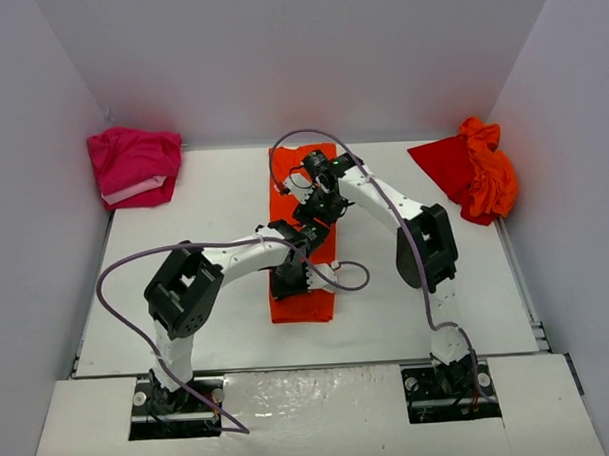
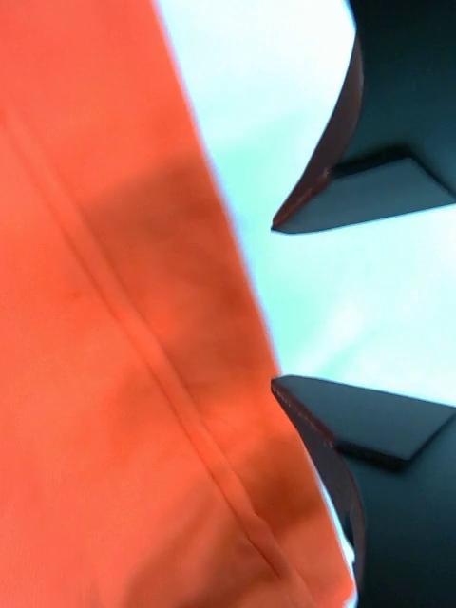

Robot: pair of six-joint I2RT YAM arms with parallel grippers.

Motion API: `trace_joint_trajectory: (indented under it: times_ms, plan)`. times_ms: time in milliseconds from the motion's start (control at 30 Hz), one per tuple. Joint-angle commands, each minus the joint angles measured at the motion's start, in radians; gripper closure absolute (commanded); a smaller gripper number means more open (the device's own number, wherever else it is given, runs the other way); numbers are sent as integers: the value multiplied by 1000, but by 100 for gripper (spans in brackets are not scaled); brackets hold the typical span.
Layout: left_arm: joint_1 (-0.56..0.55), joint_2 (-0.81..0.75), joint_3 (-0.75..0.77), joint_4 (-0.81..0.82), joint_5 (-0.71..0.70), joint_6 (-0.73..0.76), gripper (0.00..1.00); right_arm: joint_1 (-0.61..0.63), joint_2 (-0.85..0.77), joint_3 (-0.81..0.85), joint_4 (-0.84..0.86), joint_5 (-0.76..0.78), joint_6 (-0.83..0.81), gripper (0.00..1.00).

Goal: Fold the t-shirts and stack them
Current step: Rotate the tshirt 90 degrees, then grab the bottom of the folded rectangular tshirt with both arms

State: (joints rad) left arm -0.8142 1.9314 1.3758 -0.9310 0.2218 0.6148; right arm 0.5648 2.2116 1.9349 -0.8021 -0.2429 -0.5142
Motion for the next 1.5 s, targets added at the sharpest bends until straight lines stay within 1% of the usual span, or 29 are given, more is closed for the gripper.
trace_joint_trajectory:
  times_ms: [0, 67, 100, 133, 167, 200, 300, 400, 500, 633, 700, 800, 1000, 1267, 1467]
  plan:
    - [51, -179, 32, -7, 5, -31, 100, -34, -235, -63, -47, -31, 37, 39]
    - [94, -245, 22, -11, 16, -46, 97, -69, -295, -149, -60, -110, 39, 38]
    - [112, -277, 14, -17, 24, -60, 94, -100, -316, -191, -65, -160, 42, 39]
    - [130, -311, 5, -26, 34, -77, 88, -138, -334, -233, -71, -215, 44, 39]
    - [149, -326, -3, -38, 43, -89, 79, -156, -349, -286, -77, -273, 45, 40]
    - [166, -343, -11, -57, 62, -97, 73, -173, -358, -332, -83, -318, 47, 40]
    - [213, -370, -53, -106, 147, -105, 68, -195, -339, -420, -126, -397, 5, 43]
    - [226, -355, -104, -132, 180, -100, 68, -203, -312, -494, -140, -504, -30, 43]
    - [230, -302, -124, -176, 286, -81, 67, -204, -237, -536, -147, -616, -27, 45]
    - [233, -220, -108, -243, 414, -52, 66, -210, -163, -573, -147, -663, -43, 46]
    - [246, -184, -102, -258, 481, -48, 66, -212, -151, -587, -147, -695, -50, 46]
    - [266, -125, -90, -285, 533, -27, 66, -213, -133, -595, -144, -718, -45, 47]
    - [279, -75, -89, -295, 562, -18, 66, -212, -154, -640, -112, -760, -19, 47]
    - [316, -18, -46, -281, 565, -40, 67, -186, -216, -759, 68, -760, 157, 49]
    - [333, 21, -12, -259, 581, -70, 69, -143, -207, -801, 161, -790, 252, 51]
